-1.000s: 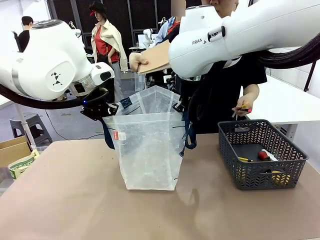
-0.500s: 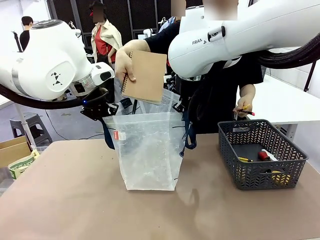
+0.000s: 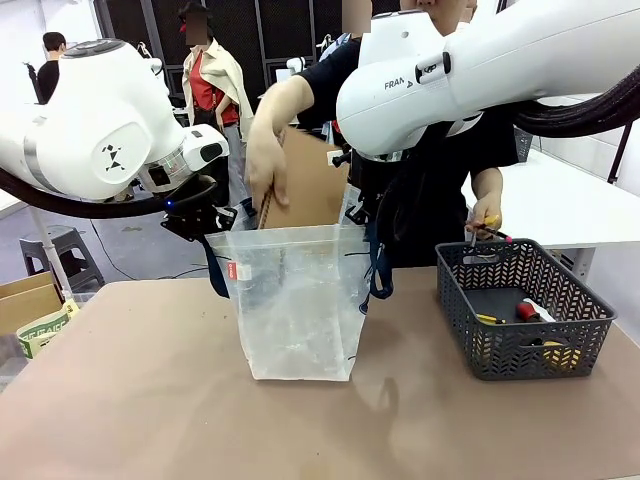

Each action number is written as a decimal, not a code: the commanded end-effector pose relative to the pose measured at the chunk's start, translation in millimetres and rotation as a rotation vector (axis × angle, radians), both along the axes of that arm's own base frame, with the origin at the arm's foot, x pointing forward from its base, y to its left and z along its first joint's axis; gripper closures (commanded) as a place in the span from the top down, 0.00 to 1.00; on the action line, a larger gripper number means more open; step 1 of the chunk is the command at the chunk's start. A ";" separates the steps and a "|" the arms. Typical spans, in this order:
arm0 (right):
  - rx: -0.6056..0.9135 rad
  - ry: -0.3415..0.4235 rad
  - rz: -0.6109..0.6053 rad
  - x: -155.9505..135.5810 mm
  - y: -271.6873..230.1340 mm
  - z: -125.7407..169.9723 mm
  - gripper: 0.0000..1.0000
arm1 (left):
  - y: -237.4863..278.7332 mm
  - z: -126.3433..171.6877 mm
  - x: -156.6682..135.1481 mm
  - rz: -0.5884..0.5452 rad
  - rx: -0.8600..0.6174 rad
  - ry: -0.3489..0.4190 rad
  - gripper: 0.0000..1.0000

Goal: Transfer purchased items from the store into the shopping bag.
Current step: Move the Reusable shopping bag to the right side of the table.

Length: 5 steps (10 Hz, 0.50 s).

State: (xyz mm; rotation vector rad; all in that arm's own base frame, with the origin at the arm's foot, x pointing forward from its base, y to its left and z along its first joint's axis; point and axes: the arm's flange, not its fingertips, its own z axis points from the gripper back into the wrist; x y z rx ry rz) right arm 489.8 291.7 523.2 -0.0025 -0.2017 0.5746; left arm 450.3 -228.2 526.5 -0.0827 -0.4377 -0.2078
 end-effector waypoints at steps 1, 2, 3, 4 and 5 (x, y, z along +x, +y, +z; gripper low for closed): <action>-0.001 0.000 -0.002 -0.4 -1.6 -0.2 0.00 | 3.5 1.6 -0.2 0.001 0.016 -0.013 0.00; -0.001 0.000 -0.002 -0.4 -1.6 -0.2 0.00 | 3.5 1.6 -0.2 0.001 0.016 -0.013 0.00; -0.001 0.000 -0.002 -0.4 -1.6 -0.2 0.00 | 3.5 1.6 -0.2 0.001 0.016 -0.013 0.00; -0.001 0.000 -0.002 -0.4 -1.6 -0.2 0.00 | 3.5 1.6 -0.2 0.001 0.016 -0.013 0.00; -0.001 0.000 -0.002 -0.4 -1.6 -0.2 0.00 | 3.5 1.6 -0.2 0.001 0.016 -0.013 0.00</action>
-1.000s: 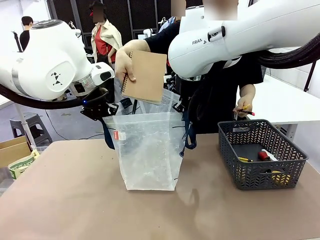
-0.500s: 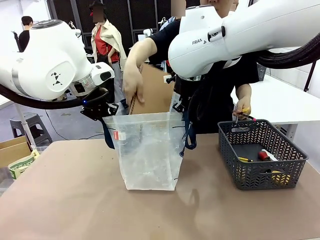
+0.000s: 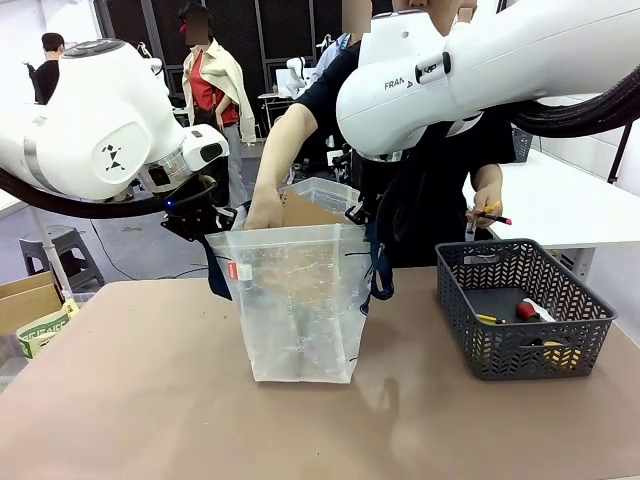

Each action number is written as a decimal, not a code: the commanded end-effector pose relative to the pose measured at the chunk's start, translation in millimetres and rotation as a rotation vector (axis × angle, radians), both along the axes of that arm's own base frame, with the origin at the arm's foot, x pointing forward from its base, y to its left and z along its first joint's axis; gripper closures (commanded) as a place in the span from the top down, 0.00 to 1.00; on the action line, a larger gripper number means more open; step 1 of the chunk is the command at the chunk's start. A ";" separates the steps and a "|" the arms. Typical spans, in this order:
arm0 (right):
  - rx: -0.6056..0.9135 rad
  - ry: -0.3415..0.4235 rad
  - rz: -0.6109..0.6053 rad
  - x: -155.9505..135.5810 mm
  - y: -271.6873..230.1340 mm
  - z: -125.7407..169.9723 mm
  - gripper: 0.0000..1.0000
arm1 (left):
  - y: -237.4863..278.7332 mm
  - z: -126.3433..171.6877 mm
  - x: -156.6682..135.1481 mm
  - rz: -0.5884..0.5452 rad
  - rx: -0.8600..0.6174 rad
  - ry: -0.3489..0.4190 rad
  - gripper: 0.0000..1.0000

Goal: Transfer purchased items from the store into the shopping bag.
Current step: Move the Reusable shopping bag to the right side of the table.

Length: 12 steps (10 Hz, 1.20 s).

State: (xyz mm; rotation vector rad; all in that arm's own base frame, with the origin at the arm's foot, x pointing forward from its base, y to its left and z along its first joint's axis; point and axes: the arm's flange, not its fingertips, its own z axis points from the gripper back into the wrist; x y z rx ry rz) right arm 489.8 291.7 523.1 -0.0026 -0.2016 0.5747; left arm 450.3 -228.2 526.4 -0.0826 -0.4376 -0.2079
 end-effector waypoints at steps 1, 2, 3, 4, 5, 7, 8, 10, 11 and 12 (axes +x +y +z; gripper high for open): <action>-0.001 0.000 -0.002 -0.4 -1.6 -0.2 0.00 | 3.5 1.7 -0.2 0.001 0.016 -0.013 0.00; -0.001 0.000 -0.002 -0.4 -1.6 -0.2 0.00 | 3.5 1.7 -0.2 0.001 0.016 -0.013 0.00; -0.001 0.000 -0.002 -0.4 -1.6 -0.2 0.00 | 3.5 1.7 -0.2 0.001 0.016 -0.013 0.00; -0.001 0.000 -0.002 -0.4 -1.6 -0.2 0.00 | 3.5 1.7 -0.2 0.001 0.016 -0.013 0.00; -0.001 0.000 -0.002 -0.4 -1.6 -0.2 0.00 | 3.5 1.7 -0.2 0.001 0.016 -0.013 0.00; -0.001 0.000 -0.002 -0.4 -1.6 -0.2 0.00 | 3.5 1.7 -0.2 0.001 0.016 -0.013 0.00; -0.001 0.000 -0.002 -0.4 -1.6 -0.2 0.00 | 3.5 1.7 -0.2 0.001 0.016 -0.013 0.00; -0.001 0.000 -0.002 -0.4 -1.6 -0.2 0.00 | 3.5 1.7 -0.2 0.001 0.016 -0.013 0.00; -0.001 0.000 -0.002 -0.4 -1.6 -0.2 0.00 | 3.5 1.7 -0.2 0.001 0.016 -0.013 0.00; -0.001 0.000 -0.002 -0.4 -1.6 -0.2 0.00 | 3.5 1.7 -0.2 0.001 0.016 -0.013 0.00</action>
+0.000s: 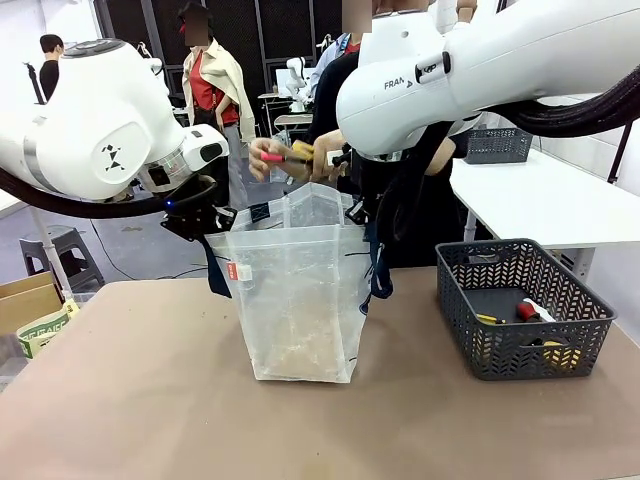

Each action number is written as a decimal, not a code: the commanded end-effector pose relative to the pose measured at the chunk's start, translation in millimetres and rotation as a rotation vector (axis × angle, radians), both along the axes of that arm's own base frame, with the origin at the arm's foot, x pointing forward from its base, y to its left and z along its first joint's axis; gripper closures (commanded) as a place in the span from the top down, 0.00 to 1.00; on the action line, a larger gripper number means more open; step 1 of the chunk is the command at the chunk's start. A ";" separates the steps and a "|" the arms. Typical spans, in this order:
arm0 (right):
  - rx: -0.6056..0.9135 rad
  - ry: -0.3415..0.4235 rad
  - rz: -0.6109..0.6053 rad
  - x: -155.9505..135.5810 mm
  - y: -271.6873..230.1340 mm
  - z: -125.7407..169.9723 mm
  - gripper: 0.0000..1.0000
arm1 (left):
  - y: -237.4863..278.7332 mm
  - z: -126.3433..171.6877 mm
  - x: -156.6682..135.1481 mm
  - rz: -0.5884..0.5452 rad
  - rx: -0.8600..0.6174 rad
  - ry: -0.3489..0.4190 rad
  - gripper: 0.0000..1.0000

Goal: Transfer purchased items from the store into the shopping bag.
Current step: Move the Reusable shopping bag to the right side of the table.

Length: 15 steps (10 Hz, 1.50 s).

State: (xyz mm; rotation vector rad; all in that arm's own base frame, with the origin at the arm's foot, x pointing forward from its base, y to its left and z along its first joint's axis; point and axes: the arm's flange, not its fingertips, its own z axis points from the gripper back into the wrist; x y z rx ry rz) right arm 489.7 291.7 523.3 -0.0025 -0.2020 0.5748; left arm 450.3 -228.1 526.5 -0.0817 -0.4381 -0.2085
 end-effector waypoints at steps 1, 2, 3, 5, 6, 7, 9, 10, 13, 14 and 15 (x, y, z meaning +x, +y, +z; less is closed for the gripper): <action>-0.001 0.000 -0.002 -0.3 -1.7 -0.4 0.00 | 3.4 1.6 -0.3 0.001 0.015 -0.012 0.00; -0.001 0.000 -0.002 -0.3 -1.7 -0.4 0.00 | 3.4 1.6 -0.3 0.001 0.015 -0.012 0.00; -0.001 0.000 -0.002 -0.3 -1.7 -0.4 0.00 | 3.4 1.6 -0.3 0.001 0.015 -0.012 0.00; -0.001 0.000 -0.002 -0.3 -1.7 -0.4 0.00 | 3.4 1.6 -0.3 0.001 0.015 -0.012 0.00; -0.001 0.000 -0.002 -0.3 -1.7 -0.4 0.00 | 3.4 1.6 -0.3 0.001 0.015 -0.012 0.00; -0.001 0.000 -0.002 -0.3 -1.7 -0.4 0.00 | 3.4 1.6 -0.3 0.001 0.015 -0.012 0.00; -0.001 0.000 -0.002 -0.3 -1.7 -0.4 0.00 | 3.4 1.6 -0.3 0.001 0.015 -0.012 0.00; -0.001 0.000 -0.002 -0.3 -1.7 -0.4 0.00 | 3.4 1.6 -0.3 0.001 0.015 -0.012 0.00; -0.001 0.000 -0.002 -0.3 -1.7 -0.4 0.00 | 3.4 1.6 -0.3 0.001 0.015 -0.012 0.00; -0.001 0.000 -0.002 -0.3 -1.7 -0.4 0.00 | 3.4 1.6 -0.3 0.001 0.015 -0.012 0.00; -0.001 0.000 -0.002 -0.3 -1.7 -0.4 0.00 | 3.4 1.6 -0.3 0.001 0.015 -0.012 0.00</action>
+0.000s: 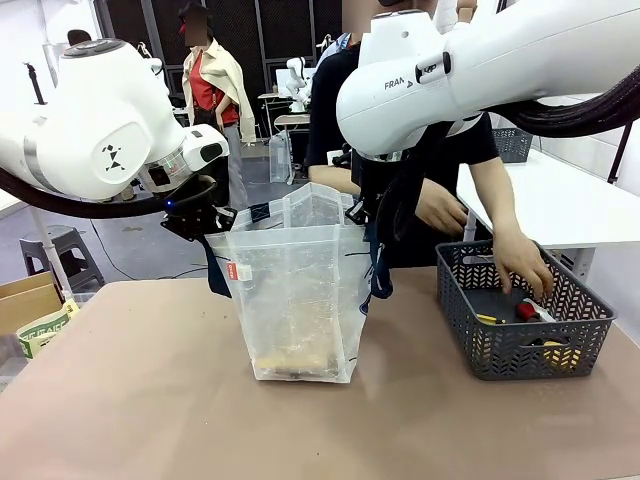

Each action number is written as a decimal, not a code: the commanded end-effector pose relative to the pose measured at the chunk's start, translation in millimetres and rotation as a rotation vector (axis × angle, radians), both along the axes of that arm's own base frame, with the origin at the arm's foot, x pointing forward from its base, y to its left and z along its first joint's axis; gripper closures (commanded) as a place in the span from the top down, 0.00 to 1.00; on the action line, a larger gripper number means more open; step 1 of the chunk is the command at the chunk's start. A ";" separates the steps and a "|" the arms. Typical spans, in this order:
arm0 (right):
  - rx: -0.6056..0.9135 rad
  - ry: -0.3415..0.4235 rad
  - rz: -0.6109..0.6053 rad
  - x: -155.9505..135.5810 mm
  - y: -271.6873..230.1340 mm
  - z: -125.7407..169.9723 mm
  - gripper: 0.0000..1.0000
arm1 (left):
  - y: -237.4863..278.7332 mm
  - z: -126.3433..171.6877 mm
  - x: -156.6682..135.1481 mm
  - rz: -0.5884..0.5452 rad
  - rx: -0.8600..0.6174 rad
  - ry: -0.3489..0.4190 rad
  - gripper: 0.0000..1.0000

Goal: Transfer purchased items from the store into the shopping bag.
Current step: Move the Reusable shopping bag to the right side of the table.

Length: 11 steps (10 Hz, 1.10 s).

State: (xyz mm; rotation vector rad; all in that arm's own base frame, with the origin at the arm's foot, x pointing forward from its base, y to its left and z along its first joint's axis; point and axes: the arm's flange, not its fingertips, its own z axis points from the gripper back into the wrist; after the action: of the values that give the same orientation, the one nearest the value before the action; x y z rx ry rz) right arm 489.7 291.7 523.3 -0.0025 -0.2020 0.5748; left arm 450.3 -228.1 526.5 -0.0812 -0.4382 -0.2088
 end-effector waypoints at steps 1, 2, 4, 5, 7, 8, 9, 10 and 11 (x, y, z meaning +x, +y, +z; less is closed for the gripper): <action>-0.001 0.000 -0.002 -0.3 -1.7 -0.4 0.00 | 3.4 1.6 -0.3 0.001 0.015 -0.012 0.00; -0.001 0.000 -0.002 -0.3 -1.7 -0.4 0.00 | 3.4 1.6 -0.3 0.001 0.015 -0.012 0.00; -0.001 0.000 -0.002 -0.3 -1.7 -0.4 0.00 | 3.4 1.6 -0.3 0.001 0.015 -0.012 0.00; -0.001 0.000 -0.002 -0.3 -1.7 -0.4 0.00 | 3.4 1.6 -0.3 0.001 0.015 -0.012 0.00; -0.001 0.000 -0.002 -0.3 -1.7 -0.4 0.00 | 3.4 1.6 -0.3 0.001 0.015 -0.012 0.00; -0.001 0.000 -0.002 -0.3 -1.7 -0.4 0.00 | 3.4 1.6 -0.3 0.001 0.015 -0.012 0.00; -0.001 0.000 -0.002 -0.3 -1.7 -0.4 0.00 | 3.4 1.6 -0.3 0.001 0.015 -0.012 0.00; -0.001 0.000 -0.002 -0.3 -1.7 -0.4 0.00 | 3.4 1.6 -0.3 0.001 0.015 -0.012 0.00; -0.001 0.000 -0.002 -0.3 -1.7 -0.4 0.00 | 3.4 1.6 -0.3 0.001 0.015 -0.012 0.00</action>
State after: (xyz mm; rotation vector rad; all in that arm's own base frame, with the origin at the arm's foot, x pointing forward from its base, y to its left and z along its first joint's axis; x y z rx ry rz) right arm 489.7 291.7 523.3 -0.0025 -0.2020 0.5748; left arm 450.3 -228.1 526.5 -0.0810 -0.4383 -0.2090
